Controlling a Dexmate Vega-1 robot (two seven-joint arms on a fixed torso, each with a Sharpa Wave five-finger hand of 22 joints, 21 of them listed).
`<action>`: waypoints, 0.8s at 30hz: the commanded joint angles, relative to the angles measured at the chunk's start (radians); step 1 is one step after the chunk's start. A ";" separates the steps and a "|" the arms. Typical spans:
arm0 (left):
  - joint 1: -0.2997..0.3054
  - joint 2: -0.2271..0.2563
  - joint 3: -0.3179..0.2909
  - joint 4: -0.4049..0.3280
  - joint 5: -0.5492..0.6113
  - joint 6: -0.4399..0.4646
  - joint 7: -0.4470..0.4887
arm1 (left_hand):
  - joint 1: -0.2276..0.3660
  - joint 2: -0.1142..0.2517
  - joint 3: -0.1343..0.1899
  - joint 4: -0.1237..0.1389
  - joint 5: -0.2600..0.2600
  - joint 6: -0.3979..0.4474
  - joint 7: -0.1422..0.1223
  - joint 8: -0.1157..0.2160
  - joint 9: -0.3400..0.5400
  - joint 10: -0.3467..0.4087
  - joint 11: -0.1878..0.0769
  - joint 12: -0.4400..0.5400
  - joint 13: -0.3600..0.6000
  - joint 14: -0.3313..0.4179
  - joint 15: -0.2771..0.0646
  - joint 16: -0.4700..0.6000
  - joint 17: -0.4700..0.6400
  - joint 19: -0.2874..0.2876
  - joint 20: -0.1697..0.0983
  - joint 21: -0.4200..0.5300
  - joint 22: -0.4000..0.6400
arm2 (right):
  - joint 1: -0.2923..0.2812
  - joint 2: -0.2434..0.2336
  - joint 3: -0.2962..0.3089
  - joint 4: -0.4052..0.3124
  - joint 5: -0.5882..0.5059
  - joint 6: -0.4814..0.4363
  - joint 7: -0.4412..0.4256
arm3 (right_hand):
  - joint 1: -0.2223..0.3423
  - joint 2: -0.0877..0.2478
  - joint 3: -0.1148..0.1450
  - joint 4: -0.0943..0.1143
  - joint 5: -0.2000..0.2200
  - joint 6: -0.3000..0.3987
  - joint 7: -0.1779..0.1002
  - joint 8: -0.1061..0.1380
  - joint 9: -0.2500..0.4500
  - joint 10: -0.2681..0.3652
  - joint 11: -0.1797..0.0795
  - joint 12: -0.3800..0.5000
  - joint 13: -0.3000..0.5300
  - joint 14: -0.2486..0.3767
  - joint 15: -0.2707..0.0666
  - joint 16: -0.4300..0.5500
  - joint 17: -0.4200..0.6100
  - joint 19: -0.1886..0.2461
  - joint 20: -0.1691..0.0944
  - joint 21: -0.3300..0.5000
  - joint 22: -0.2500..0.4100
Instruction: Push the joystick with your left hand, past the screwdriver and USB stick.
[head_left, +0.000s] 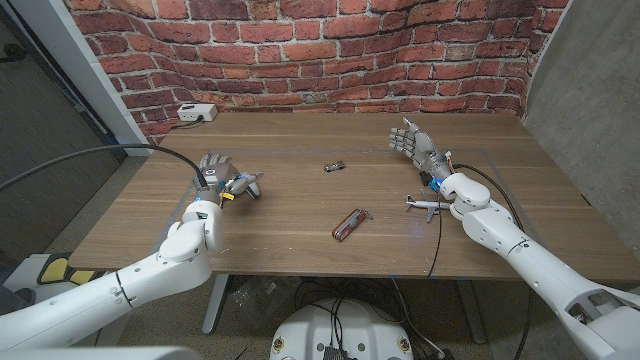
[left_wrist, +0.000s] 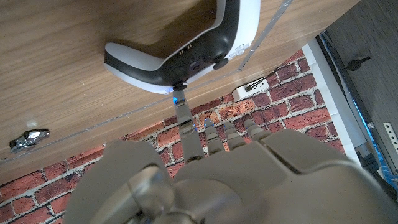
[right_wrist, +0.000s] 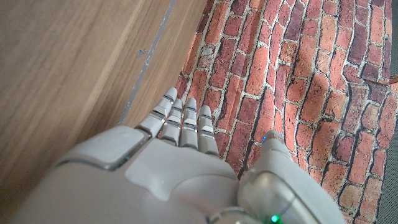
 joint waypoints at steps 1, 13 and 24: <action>-0.002 -0.013 0.007 0.008 -0.006 0.004 0.002 | 0.004 0.006 -0.005 0.001 0.007 0.012 0.002 0.009 0.002 0.011 0.001 0.002 0.003 0.007 -0.038 -0.001 0.002 -0.002 0.001 0.007 0.005 | 0.003 0.003 -0.001 0.007 0.004 -0.003 0.002 | 0.001 0.004 0.004 -0.003 0.008 0.011 -0.001 -0.002 0.003 0.010 0.002 -0.003 0.004 0.007 -0.003 -0.001 0.001 0.009 -0.002 -0.004 0.005; 0.006 -0.016 0.002 0.013 -0.021 -0.001 0.016 | 0.006 0.007 -0.006 0.001 0.007 0.020 0.002 0.009 0.002 0.013 0.001 0.002 0.003 0.007 -0.038 -0.002 0.002 -0.004 0.001 0.007 0.005 | -0.001 -0.001 -0.003 -0.004 -0.002 -0.003 0.000 | 0.001 0.004 0.004 -0.003 0.008 0.011 -0.001 -0.002 0.003 0.010 0.001 -0.003 0.004 0.006 -0.004 -0.002 0.001 0.010 -0.001 -0.006 0.005; 0.034 -0.014 -0.016 0.013 -0.049 -0.007 0.044 | 0.010 0.008 -0.007 0.002 0.007 0.054 0.012 0.015 0.002 0.018 -0.002 0.001 0.003 0.011 -0.038 -0.002 0.002 -0.002 0.000 0.007 0.006 | -0.007 -0.001 -0.008 -0.015 -0.006 -0.007 -0.006 | 0.001 0.004 0.004 -0.003 0.008 0.011 -0.001 -0.002 0.003 0.009 0.001 -0.004 0.004 0.007 -0.003 -0.002 0.001 0.010 -0.001 -0.008 0.005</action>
